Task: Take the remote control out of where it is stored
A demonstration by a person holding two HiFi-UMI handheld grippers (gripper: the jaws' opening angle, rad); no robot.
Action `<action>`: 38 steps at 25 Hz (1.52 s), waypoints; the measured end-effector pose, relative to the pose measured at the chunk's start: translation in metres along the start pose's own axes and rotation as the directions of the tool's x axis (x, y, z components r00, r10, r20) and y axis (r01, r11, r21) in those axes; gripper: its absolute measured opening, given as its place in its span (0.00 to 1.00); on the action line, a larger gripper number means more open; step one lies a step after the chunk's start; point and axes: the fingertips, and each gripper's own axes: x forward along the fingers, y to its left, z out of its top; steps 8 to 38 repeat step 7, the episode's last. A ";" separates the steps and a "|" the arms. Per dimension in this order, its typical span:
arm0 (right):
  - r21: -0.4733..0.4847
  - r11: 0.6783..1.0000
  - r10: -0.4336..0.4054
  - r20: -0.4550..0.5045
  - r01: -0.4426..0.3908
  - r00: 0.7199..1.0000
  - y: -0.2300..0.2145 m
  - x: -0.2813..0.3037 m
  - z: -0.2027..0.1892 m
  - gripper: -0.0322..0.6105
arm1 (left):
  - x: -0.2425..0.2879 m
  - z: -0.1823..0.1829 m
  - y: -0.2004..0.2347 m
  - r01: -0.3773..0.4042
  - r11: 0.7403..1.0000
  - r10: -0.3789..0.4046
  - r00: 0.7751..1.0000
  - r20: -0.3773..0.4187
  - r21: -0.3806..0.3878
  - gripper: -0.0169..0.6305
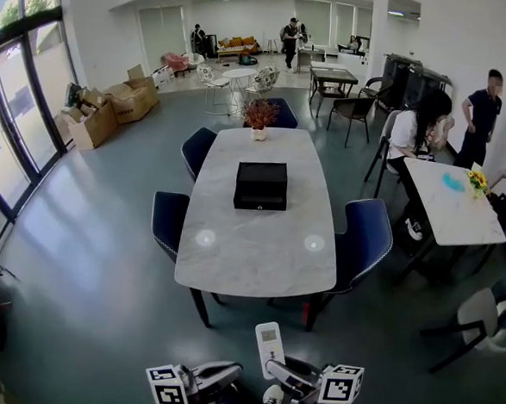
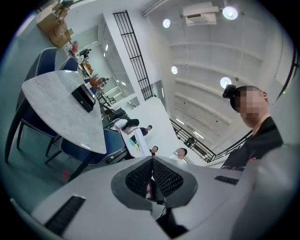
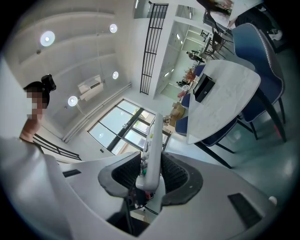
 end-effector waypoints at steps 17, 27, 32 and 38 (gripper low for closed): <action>-0.037 0.999 -0.008 -0.012 0.007 1.000 0.004 0.000 0.001 0.27 | 0.001 -0.001 -0.001 0.002 1.000 -0.002 1.000 0.004 -0.007 0.04; -0.037 0.999 -0.008 -0.012 0.007 1.000 0.004 0.000 0.001 0.27 | 0.001 -0.001 -0.001 0.002 1.000 -0.002 1.000 0.004 -0.007 0.04; -0.037 0.999 -0.008 -0.012 0.007 1.000 0.004 0.000 0.001 0.27 | 0.001 -0.001 -0.001 0.002 1.000 -0.002 1.000 0.004 -0.007 0.04; -0.037 0.999 -0.008 -0.012 0.007 1.000 0.004 0.000 0.001 0.27 | 0.001 -0.001 -0.001 0.002 1.000 -0.002 1.000 0.004 -0.007 0.04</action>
